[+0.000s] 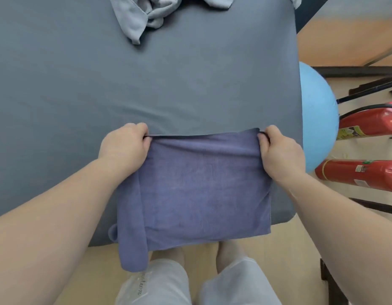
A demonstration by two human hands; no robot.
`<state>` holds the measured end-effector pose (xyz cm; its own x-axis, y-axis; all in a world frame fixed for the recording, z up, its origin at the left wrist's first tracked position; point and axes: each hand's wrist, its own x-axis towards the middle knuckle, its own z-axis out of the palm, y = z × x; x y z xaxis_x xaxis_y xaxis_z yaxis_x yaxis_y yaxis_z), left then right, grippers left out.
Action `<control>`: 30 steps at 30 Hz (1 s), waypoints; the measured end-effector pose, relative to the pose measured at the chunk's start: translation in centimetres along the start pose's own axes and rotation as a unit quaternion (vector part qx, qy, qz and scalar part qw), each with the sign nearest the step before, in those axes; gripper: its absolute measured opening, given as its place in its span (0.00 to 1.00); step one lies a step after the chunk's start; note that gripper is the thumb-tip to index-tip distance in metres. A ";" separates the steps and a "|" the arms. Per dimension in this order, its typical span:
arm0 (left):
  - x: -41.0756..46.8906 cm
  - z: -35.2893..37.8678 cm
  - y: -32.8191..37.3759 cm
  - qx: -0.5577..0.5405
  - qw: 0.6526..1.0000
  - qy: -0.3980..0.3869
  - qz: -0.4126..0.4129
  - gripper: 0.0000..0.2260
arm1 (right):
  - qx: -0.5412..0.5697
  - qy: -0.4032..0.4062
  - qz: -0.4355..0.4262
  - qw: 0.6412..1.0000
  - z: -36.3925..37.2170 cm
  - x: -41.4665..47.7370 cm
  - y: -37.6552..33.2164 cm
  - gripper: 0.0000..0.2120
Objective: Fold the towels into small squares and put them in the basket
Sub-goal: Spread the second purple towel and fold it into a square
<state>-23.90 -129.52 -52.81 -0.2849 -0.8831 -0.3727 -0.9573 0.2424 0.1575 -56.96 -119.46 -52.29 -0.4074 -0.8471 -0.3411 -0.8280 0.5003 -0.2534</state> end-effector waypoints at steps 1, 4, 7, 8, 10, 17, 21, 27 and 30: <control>1.3 -0.1 0.1 0.020 1.000 0.018 0.014 0.09 | -0.011 0.008 -0.012 1.000 -0.1 1.4 0.0 0.14; 5.0 -0.5 0.0 0.077 0.992 0.077 0.057 0.11 | -0.022 0.021 -0.043 0.999 -0.6 5.2 -0.5 0.13; 8.3 -1.4 0.0 0.095 0.985 0.124 0.071 0.11 | -0.025 0.056 -0.074 0.995 -1.1 8.6 -1.0 0.13; 9.2 -1.7 0.1 0.087 0.984 0.138 0.075 0.11 | -0.020 0.067 -0.073 0.995 -1.2 9.7 -1.1 0.13; 10.3 -2.2 0.7 0.056 0.982 0.158 0.083 0.12 | 0.009 0.085 -0.055 0.995 -1.2 11.3 -1.2 0.13; 7.0 -1.0 3.0 -0.056 0.977 0.207 -0.003 0.20 | -0.015 0.140 -0.109 0.984 1.3 5.7 -6.7 0.35; 1.2 1.6 0.4 -0.113 0.969 0.193 -0.102 0.19 | -0.067 -0.005 -0.172 0.983 6.5 -0.2 -8.3 0.36; -6.5 3.7 -2.3 -0.152 0.960 0.137 -0.191 0.12 | -0.139 -0.037 -0.171 0.975 8.4 -0.4 -6.5 0.36; -8.4 4.0 -2.6 -0.166 0.960 0.095 -0.205 0.06 | -0.146 -0.038 -0.165 0.975 8.4 -0.6 -6.8 0.37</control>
<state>-19.22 -121.14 -53.73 0.1576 -0.9420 -0.2963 -0.9095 -0.2553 0.3281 -47.82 -120.89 -58.00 -0.0804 -0.9321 -0.3533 -0.9880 0.1214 -0.0954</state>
